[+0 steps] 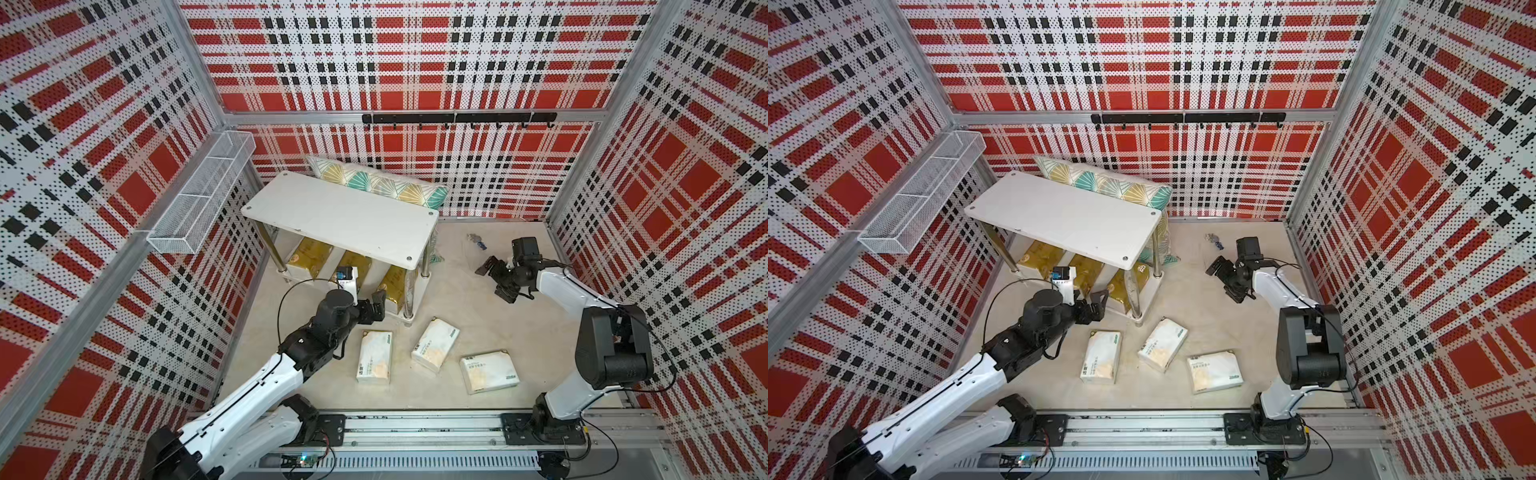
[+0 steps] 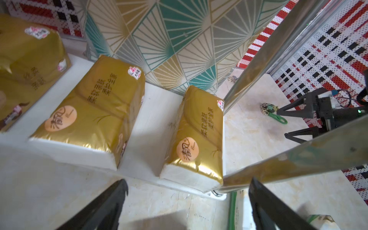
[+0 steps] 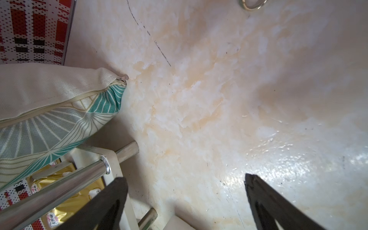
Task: Place the tissue boxes on the shelf by color
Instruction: Place a box of tissues on the shelf, then pick up the box of tissues from the center of the board.
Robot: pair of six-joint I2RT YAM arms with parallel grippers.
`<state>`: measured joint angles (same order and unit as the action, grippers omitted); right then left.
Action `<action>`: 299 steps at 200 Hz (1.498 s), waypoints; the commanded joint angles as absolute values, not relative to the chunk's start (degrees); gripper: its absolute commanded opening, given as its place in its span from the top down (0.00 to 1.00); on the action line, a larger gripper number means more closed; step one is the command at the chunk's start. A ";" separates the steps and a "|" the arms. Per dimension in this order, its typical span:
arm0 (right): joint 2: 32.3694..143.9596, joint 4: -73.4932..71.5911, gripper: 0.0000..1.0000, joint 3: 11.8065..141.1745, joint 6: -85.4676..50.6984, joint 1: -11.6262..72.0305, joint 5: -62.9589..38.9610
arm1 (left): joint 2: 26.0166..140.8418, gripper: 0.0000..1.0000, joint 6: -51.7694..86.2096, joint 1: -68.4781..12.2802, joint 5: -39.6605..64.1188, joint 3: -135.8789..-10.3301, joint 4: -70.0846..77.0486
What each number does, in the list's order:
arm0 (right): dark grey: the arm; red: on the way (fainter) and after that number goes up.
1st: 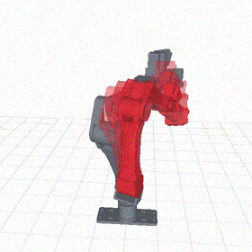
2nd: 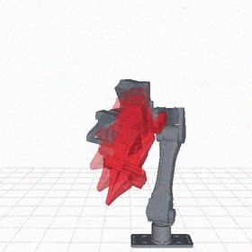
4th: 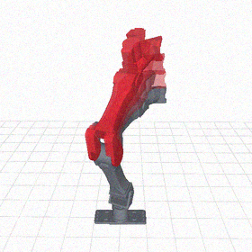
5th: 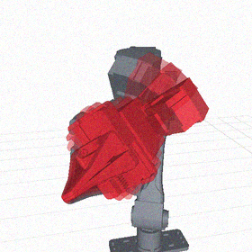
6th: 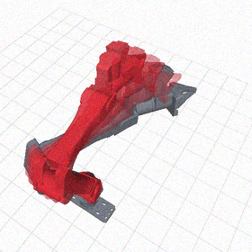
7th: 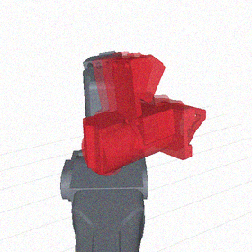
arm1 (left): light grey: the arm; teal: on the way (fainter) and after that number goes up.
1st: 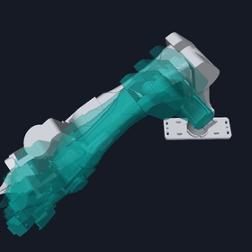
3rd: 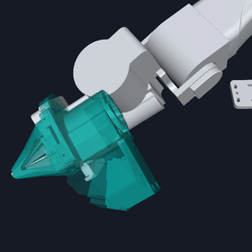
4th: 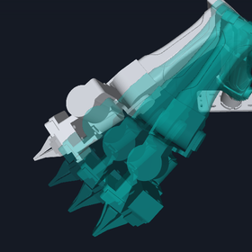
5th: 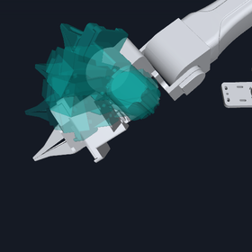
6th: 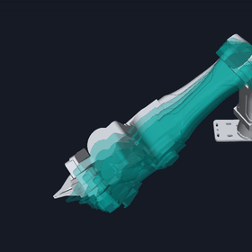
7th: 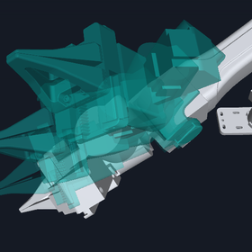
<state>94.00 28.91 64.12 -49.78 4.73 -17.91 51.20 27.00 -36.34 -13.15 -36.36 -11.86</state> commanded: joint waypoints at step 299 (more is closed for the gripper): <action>95.04 31.71 0.00 67.10 -40.39 5.89 -8.06 | 57.29 0.01 48.98 -58.12 -17.87 -39.55 -44.63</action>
